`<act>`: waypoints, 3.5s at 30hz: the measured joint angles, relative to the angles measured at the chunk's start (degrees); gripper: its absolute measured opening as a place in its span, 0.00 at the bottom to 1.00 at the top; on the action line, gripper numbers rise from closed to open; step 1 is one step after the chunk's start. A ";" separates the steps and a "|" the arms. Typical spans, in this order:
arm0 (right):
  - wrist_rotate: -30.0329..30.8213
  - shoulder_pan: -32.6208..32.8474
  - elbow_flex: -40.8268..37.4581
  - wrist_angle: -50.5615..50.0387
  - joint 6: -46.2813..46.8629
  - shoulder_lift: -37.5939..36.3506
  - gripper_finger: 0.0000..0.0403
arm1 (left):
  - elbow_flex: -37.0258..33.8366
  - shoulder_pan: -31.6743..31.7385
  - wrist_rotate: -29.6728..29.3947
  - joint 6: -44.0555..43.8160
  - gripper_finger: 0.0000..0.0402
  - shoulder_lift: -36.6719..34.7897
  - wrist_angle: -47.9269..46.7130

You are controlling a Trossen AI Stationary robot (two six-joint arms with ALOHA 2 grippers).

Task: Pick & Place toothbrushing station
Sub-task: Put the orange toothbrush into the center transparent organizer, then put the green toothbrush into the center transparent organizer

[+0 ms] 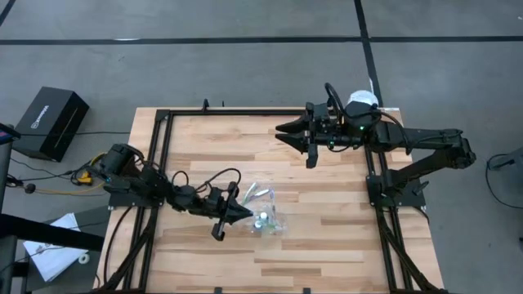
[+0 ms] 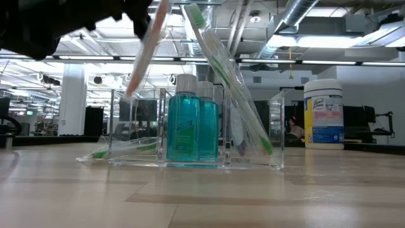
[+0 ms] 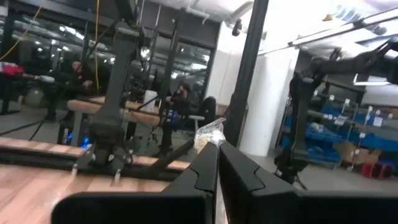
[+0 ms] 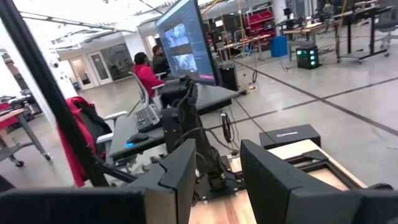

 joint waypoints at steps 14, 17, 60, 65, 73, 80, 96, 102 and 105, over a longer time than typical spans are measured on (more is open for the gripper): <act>0.04 4.13 0.00 -0.24 -0.37 0.00 0.29 | -0.32 -0.11 2.35 -1.60 0.00 4.51 0.30; 0.28 4.61 0.00 -0.24 -0.37 0.00 0.29 | -0.91 -0.11 2.52 -1.60 0.00 4.51 0.27; 0.26 4.88 0.00 4.09 -1.89 0.00 0.29 | -5.23 12.56 2.03 -15.98 0.61 -24.06 -4.37; 0.26 4.36 0.00 5.60 -3.77 0.00 0.29 | -5.18 20.32 9.16 -25.57 0.57 -34.50 -23.51; 0.15 3.13 0.00 5.60 -6.01 0.00 0.29 | -5.20 29.15 16.93 -32.25 0.53 -42.79 -71.68; -0.13 0.04 0.00 5.81 -5.99 0.00 0.29 | -5.20 32.39 24.05 -38.08 0.53 -36.90 -77.96; -9.11 -8.64 0.00 6.19 -4.55 0.00 0.29 | 3.82 34.47 30.44 -37.30 0.52 -15.70 -77.90; -9.11 -10.13 0.00 7.14 -2.47 0.00 0.29 | 9.29 36.26 34.51 -33.21 0.52 -6.78 -77.88; -9.11 -10.27 0.00 9.00 -2.43 -0.02 0.29 | 11.83 37.18 37.16 -31.22 0.52 -3.55 -77.60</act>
